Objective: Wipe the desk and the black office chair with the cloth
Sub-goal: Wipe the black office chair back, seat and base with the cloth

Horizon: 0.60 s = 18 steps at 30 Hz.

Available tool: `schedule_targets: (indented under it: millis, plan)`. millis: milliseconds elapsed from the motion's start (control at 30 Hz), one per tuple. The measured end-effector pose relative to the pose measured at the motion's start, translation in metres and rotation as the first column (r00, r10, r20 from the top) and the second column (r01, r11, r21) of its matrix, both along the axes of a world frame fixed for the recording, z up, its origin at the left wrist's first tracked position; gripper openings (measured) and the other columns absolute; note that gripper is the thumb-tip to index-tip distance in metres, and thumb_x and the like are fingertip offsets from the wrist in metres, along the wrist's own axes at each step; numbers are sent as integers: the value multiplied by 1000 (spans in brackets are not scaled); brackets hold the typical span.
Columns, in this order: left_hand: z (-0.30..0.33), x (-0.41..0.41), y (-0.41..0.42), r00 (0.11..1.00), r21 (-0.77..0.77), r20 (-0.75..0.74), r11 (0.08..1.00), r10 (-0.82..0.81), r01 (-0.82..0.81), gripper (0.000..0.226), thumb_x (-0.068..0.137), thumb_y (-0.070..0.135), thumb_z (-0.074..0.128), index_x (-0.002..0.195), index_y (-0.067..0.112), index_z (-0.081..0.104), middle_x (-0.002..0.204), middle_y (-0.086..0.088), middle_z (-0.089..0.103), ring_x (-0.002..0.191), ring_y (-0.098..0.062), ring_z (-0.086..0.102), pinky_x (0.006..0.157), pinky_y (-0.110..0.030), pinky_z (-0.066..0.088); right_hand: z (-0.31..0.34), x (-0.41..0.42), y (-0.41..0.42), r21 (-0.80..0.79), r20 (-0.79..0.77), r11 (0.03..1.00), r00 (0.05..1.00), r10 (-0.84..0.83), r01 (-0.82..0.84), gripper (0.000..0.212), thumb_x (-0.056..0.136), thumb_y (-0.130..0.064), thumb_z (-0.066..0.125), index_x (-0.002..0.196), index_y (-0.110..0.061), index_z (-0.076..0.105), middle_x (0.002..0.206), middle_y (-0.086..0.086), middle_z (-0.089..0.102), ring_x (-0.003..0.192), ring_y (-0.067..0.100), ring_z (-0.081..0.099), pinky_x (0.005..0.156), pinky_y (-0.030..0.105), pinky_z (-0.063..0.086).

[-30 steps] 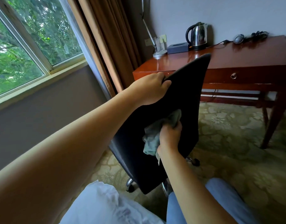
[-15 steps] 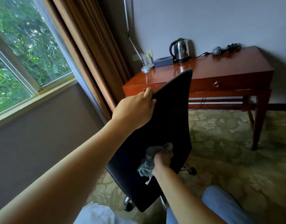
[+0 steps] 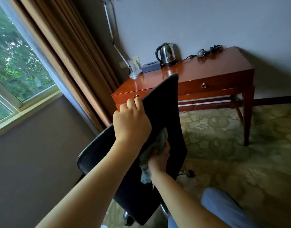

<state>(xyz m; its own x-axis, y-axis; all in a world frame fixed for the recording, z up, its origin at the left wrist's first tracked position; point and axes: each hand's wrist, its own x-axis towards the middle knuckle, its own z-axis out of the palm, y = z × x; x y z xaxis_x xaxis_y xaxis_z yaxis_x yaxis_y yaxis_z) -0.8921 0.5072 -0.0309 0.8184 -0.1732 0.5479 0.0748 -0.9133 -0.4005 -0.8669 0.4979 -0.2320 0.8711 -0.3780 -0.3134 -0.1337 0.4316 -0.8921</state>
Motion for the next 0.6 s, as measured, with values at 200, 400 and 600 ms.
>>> schedule_targets:
  millis: [200, 400, 600]
  plan:
    - [-8, -1, 9, 990, -1, 121, 997, -74, 75, 24, 88, 28, 58, 99, 7, 56, 86, -8, 59, 70, -28, 57, 58, -33, 31, 14, -15, -14, 610, -270, 782, 894, 358, -128, 61, 109, -49, 29, 125, 3, 59, 94, 21, 65, 76, 33, 61, 61, 40, 49]
    - [-11, -1, 17, 985, 20, 164, 998, -63, 60, 26, 89, 32, 59, 98, 8, 56, 86, -9, 60, 72, -30, 60, 59, -35, 32, 149, 24, -49, 216, 179, 976, 981, -73, 33, 62, 91, -20, 49, 150, -32, 34, 143, 10, 51, 121, 31, 58, 103, 51, 51]
    - [-12, -6, 15, 981, -15, 177, 997, -75, 79, 28, 94, 35, 50, 100, 8, 54, 88, -8, 59, 74, -29, 58, 63, -37, 39, 79, -1, -17, -49, 242, 996, 969, -58, 72, 55, 102, -18, 50, 151, -35, 31, 148, 7, 47, 133, 28, 51, 107, 44, 46]
